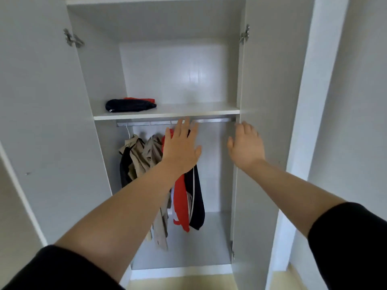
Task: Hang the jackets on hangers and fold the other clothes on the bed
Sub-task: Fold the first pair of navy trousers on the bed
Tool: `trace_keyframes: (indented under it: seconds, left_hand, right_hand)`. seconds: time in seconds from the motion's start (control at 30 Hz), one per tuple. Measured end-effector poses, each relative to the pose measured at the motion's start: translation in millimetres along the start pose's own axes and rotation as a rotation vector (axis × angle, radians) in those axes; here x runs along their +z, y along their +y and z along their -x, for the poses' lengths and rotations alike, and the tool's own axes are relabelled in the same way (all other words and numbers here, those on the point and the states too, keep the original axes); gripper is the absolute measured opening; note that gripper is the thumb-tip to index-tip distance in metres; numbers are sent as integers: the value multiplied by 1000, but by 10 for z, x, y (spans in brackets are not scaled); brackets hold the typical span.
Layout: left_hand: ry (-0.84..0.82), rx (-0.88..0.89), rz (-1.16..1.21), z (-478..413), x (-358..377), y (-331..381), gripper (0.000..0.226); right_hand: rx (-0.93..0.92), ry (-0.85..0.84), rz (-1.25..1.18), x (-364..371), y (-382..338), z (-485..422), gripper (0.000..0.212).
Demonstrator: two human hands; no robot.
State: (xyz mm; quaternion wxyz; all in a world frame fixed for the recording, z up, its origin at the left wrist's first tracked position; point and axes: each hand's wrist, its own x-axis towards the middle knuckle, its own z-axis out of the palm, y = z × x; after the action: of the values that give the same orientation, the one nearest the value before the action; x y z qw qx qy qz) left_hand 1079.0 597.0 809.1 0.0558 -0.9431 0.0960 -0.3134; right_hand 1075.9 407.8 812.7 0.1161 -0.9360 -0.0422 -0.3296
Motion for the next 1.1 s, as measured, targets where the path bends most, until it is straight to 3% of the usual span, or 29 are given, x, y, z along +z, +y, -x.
trace_keyframes:
  seconds: [0.43, 0.7, 1.1]
  left_hand:
    - [-97, 310, 357, 1517, -867, 1704, 64]
    - [-51, 603, 514, 1990, -1582, 3369, 63]
    - [-27, 940, 761, 3425, -2603, 6233, 63]
  right_hand:
    - [317, 15, 215, -1641, 858, 2257, 47]
    - [574, 95, 323, -2840, 1860, 3476, 49]
    - [721, 64, 678, -4654, 3444, 5833, 49]
